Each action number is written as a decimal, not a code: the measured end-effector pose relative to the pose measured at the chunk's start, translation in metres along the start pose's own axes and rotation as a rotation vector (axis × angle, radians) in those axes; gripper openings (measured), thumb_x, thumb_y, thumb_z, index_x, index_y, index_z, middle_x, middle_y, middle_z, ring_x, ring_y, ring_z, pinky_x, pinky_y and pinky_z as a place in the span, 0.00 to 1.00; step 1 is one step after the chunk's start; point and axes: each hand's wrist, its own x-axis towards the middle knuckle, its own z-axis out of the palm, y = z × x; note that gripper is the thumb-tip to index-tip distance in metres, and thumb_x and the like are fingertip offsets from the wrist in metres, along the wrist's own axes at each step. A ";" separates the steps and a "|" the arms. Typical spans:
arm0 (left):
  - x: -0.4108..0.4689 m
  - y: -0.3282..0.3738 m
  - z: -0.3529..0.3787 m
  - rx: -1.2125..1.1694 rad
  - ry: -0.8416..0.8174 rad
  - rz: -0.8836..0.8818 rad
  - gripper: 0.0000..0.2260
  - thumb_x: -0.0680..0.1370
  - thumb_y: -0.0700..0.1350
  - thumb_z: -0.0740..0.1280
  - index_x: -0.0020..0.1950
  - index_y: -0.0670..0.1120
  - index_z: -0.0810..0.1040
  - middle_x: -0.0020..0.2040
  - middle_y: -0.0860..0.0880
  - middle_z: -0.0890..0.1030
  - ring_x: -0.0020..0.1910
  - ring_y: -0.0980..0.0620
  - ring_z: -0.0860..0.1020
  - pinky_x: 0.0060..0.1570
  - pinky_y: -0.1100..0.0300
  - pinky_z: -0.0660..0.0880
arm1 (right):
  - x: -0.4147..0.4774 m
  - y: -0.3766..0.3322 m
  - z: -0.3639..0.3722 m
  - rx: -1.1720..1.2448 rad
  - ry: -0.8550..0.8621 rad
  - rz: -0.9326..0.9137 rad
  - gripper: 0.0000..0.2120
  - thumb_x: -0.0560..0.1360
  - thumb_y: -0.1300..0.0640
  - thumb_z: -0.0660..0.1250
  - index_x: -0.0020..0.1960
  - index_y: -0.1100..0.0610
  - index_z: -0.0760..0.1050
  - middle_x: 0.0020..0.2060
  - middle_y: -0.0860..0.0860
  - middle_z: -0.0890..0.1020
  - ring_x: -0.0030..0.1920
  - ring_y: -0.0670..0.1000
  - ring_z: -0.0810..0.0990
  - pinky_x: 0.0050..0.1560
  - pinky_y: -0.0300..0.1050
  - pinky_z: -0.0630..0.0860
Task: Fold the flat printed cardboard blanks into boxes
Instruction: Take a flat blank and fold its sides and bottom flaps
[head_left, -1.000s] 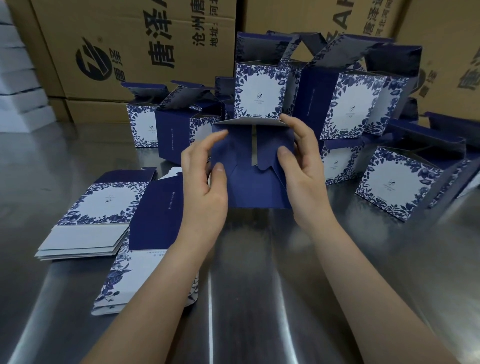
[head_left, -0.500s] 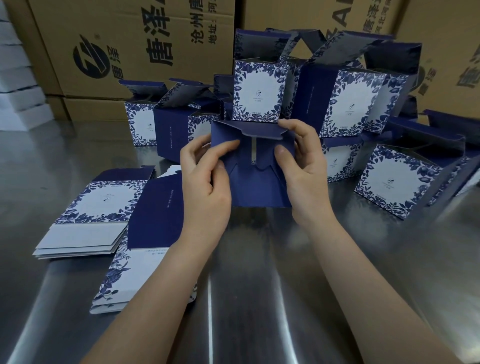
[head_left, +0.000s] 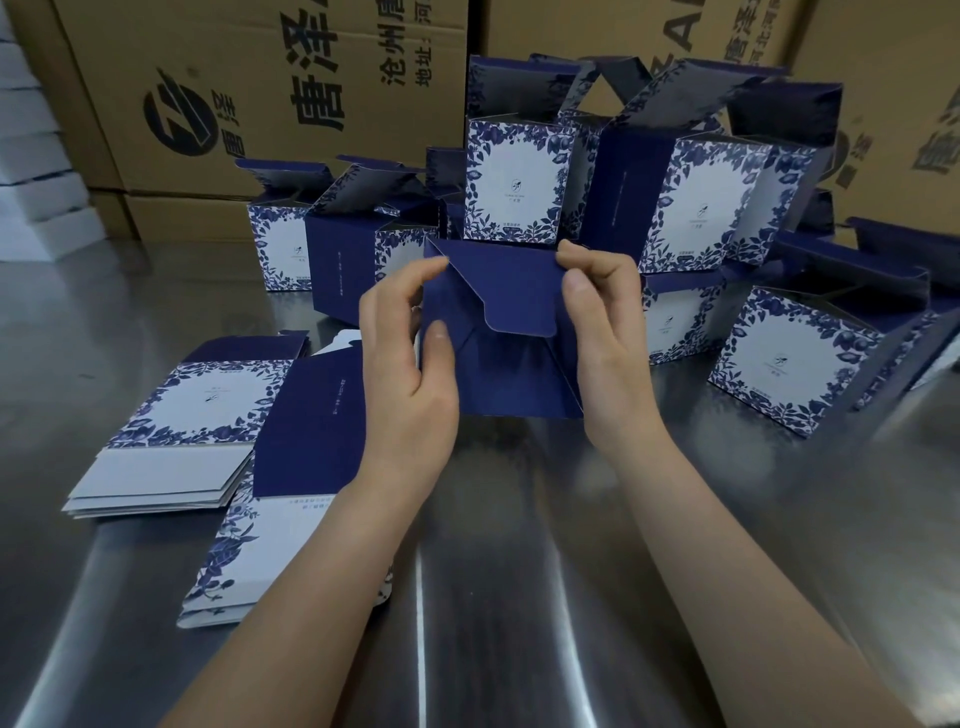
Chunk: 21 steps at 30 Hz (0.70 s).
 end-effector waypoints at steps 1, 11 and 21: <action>0.000 0.000 0.000 0.017 -0.011 -0.001 0.21 0.79 0.31 0.56 0.65 0.52 0.70 0.64 0.48 0.69 0.65 0.58 0.69 0.67 0.64 0.65 | 0.000 0.001 -0.001 -0.013 -0.002 -0.005 0.08 0.77 0.57 0.61 0.55 0.49 0.72 0.57 0.45 0.76 0.66 0.47 0.73 0.69 0.45 0.69; -0.003 0.002 -0.001 0.100 -0.025 -0.004 0.17 0.77 0.34 0.67 0.65 0.46 0.76 0.71 0.45 0.65 0.66 0.74 0.62 0.64 0.77 0.59 | -0.002 0.000 -0.002 -0.171 -0.032 -0.059 0.17 0.76 0.66 0.64 0.64 0.55 0.72 0.62 0.50 0.76 0.65 0.48 0.73 0.70 0.49 0.68; 0.007 -0.004 -0.007 0.009 -0.196 -0.125 0.32 0.77 0.42 0.62 0.79 0.56 0.54 0.78 0.61 0.57 0.76 0.66 0.55 0.78 0.55 0.55 | -0.002 -0.008 -0.013 -0.452 -0.321 -0.006 0.42 0.70 0.58 0.75 0.78 0.52 0.57 0.70 0.50 0.61 0.72 0.39 0.60 0.70 0.28 0.57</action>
